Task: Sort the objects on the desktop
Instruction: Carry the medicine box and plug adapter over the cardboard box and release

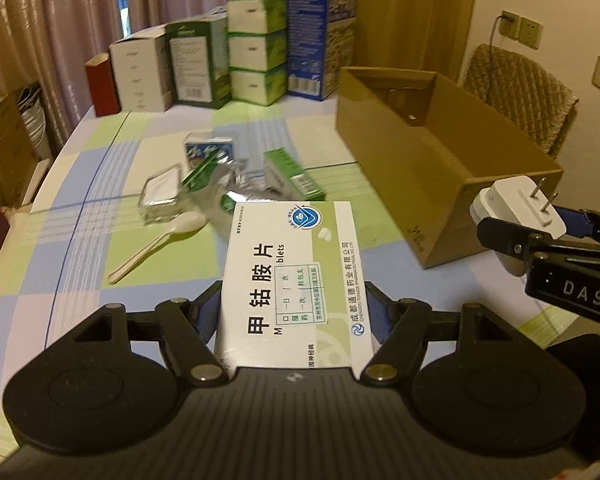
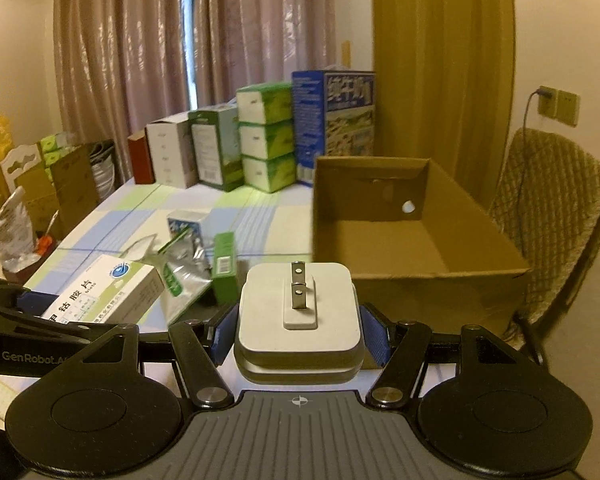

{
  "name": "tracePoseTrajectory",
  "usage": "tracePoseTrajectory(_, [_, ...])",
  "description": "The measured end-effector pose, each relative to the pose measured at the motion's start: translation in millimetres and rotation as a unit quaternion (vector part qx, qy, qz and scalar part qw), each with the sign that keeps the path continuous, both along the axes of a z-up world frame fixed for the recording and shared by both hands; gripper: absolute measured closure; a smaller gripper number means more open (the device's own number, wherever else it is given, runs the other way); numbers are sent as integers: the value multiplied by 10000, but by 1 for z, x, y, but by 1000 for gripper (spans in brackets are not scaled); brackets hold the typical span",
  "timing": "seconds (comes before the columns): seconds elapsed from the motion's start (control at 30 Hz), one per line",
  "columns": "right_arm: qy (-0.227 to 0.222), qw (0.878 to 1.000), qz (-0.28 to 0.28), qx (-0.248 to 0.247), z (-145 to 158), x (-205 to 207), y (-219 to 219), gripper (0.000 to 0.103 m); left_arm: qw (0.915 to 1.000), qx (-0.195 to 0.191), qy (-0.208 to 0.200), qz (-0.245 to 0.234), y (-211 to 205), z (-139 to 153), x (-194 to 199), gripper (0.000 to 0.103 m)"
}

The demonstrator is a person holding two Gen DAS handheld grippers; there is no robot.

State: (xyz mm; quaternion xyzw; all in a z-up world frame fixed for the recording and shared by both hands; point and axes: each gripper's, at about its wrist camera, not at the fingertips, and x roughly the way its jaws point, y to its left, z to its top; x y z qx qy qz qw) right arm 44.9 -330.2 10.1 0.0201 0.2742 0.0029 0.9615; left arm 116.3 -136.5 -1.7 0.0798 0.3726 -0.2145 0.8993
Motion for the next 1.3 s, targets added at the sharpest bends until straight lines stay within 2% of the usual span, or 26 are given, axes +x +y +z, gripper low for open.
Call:
tracePoseTrajectory(0.37, [-208,9994,-173,-230,25,0,-45,41,9991,-139,-114,-397,-48,20,2,36])
tracePoseTrajectory(0.73, [-314,9981,-409,-323,42,43,-104,41,9957,-302,-291,-827,-115,43,30,36])
tracePoseTrajectory(1.0, [-155,9983,-482,-273,29,76,-136,41,9938,-355,-261,-1020,-161,42,59,36])
tracePoseTrajectory(1.3, [52,9979,-625,-131,4,99,-156,41,9932,-355,-101,-1108,-192,22,87,36])
